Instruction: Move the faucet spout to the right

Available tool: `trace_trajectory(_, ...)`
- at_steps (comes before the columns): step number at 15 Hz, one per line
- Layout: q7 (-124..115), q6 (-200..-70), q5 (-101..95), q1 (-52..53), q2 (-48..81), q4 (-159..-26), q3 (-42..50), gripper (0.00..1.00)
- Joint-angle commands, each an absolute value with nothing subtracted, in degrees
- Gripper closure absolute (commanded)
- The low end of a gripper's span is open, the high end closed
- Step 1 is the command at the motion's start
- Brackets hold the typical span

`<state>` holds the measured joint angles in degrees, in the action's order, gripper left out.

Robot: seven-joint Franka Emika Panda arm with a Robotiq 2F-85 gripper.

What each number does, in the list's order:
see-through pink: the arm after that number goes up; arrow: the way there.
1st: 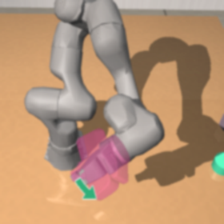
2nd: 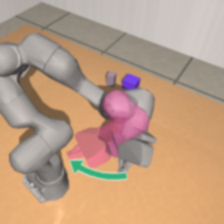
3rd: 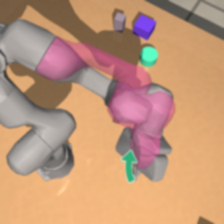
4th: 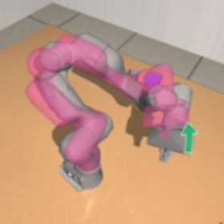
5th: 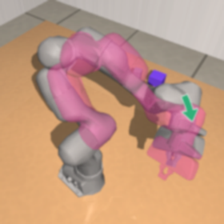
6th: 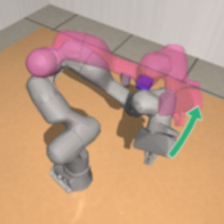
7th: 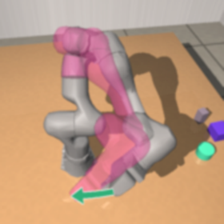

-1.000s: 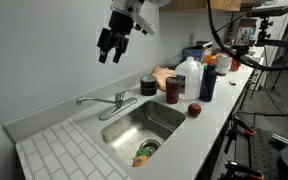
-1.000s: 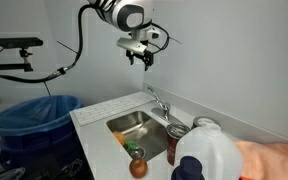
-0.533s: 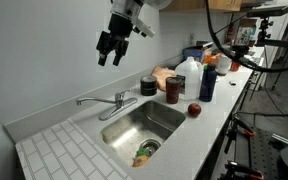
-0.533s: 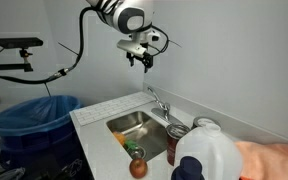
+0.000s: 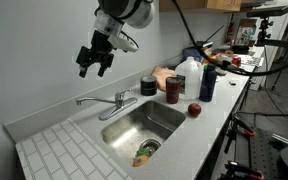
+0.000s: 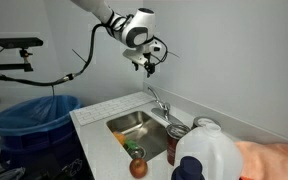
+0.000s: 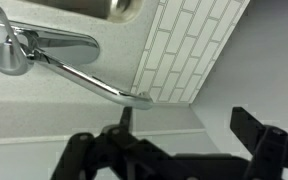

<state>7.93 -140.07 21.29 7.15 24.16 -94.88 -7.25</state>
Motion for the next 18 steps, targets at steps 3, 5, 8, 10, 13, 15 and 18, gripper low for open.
trace_trajectory(3, 4.08, -141.28, 17.63, 6.83, 36.29, -80.50, -8.12, 0.00)
trace_trajectory(5, 5.06, -141.39, 17.84, 6.21, 39.95, -76.38, -8.85, 0.00)
trace_trajectory(8, 4.26, -141.01, 18.06, 6.11, 44.89, -70.39, -9.23, 0.00)
trace_trajectory(10, 3.34, -140.46, 17.96, 6.29, 48.06, -66.38, -9.37, 0.00)
trace_trajectory(13, 1.96, -139.66, 17.65, 6.62, 52.18, -61.43, -9.59, 0.00)
trace_trajectory(15, 1.13, -138.96, 17.48, 6.77, 54.74, -58.52, -9.80, 0.00)
trace_trajectory(18, -0.12, -138.00, 17.44, 6.91, 58.00, -55.07, -10.17, 0.00)
